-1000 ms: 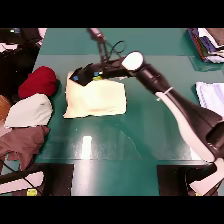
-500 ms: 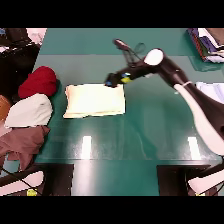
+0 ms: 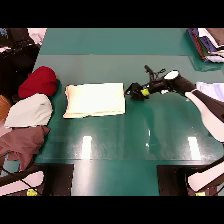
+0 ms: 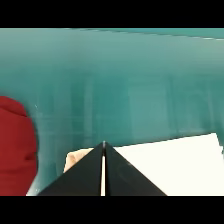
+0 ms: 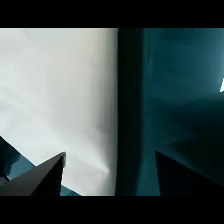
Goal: Fold the shirts.
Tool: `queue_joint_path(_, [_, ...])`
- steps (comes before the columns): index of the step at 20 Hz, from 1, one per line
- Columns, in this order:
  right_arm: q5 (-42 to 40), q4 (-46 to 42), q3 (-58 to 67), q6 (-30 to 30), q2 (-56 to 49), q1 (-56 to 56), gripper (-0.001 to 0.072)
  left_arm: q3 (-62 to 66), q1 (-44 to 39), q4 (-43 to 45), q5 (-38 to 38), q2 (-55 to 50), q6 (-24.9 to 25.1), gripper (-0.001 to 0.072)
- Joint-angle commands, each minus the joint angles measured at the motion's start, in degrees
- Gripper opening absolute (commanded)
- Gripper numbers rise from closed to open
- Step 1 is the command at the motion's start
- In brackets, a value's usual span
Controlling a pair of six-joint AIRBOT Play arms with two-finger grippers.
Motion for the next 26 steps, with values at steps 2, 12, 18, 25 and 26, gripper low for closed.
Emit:
queue_joint_path(2, [2.25, 5.22, 8.15, -0.13, -8.46, 5.57, 0.0559, 0.0, -0.02, -1.01, -0.46, -0.09, 0.0, 0.0027])
queue_joint_path(12, [1.73, -9.22, 21.97, 1.11, -7.23, 8.41, 0.0014, 0.0, -5.73, -4.44, -1.31, -0.09, 0.04, 0.0026])
queue_joint_path(18, [5.49, -20.2, 21.86, 4.09, 6.38, -11.04, 0.0014, 0.0, -18.14, -4.37, 4.04, -0.09, 0.02, 0.0027])
queue_joint_path(25, [6.29, -23.52, 21.86, 5.92, 13.44, -43.6, 0.0014, 0.0, -25.07, -4.33, 8.39, -0.09, -0.02, 0.0027])
queue_joint_path(26, [6.32, -23.54, 21.86, 6.62, 13.31, -47.58, 0.0014, 0.0, -25.44, -4.39, 8.9, -0.09, -0.04, 0.0027])
